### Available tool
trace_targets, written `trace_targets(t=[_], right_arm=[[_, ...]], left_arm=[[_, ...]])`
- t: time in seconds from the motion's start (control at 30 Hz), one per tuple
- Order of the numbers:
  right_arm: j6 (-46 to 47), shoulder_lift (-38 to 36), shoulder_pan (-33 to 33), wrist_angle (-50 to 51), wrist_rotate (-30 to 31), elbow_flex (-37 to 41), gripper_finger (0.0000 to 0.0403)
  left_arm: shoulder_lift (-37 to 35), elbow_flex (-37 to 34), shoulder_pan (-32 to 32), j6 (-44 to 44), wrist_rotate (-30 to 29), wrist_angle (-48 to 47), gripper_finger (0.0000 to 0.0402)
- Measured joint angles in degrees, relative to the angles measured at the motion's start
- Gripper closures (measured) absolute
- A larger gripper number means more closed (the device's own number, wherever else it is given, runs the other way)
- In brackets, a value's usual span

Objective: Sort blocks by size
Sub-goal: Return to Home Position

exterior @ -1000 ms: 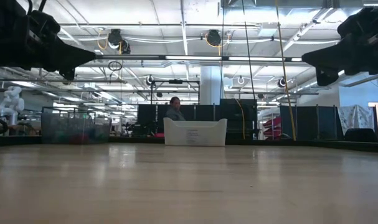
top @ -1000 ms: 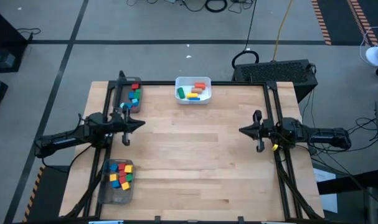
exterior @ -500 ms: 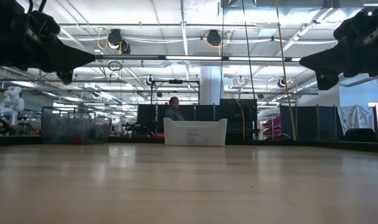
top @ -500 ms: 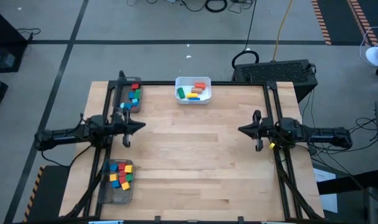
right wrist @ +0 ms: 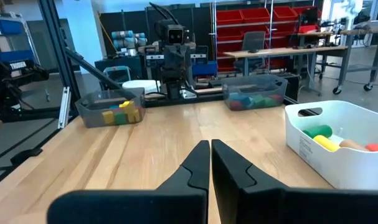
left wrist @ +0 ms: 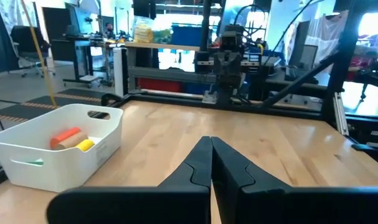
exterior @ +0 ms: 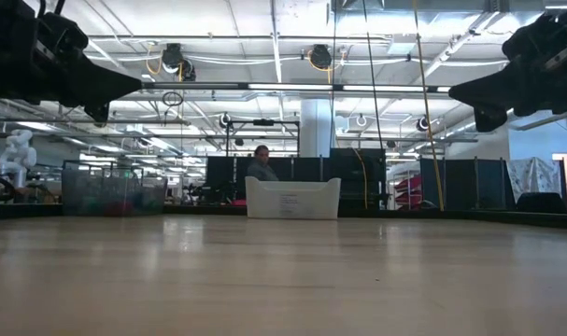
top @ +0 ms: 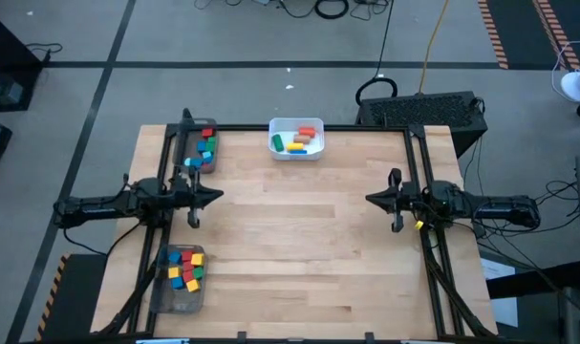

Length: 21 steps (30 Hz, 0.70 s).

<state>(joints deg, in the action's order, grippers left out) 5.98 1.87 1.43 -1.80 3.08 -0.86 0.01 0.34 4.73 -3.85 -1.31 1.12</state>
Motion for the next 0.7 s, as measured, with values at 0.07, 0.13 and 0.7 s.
trace_targets(t=[0.07, 0.13, 0.7], right_arm=[[0.00, 0.00, 0.00, -0.02, -0.01, 0.00, 0.0403], [0.00, 0.00, 0.00, -0.02, -0.04, 0.00, 0.0403], [-0.01, 0.00, 0.00, -0.02, -0.12, 0.00, 0.0403]], left_arm=[[0.00, 0.00, 0.00, 0.08, 0.22, 0.13, 0.0389], [0.02, 0.00, 0.00, 0.08, 0.25, 0.18, 0.0382], [0.00, -0.02, 0.00, 0.06, 0.60, 0.31, 0.0375]])
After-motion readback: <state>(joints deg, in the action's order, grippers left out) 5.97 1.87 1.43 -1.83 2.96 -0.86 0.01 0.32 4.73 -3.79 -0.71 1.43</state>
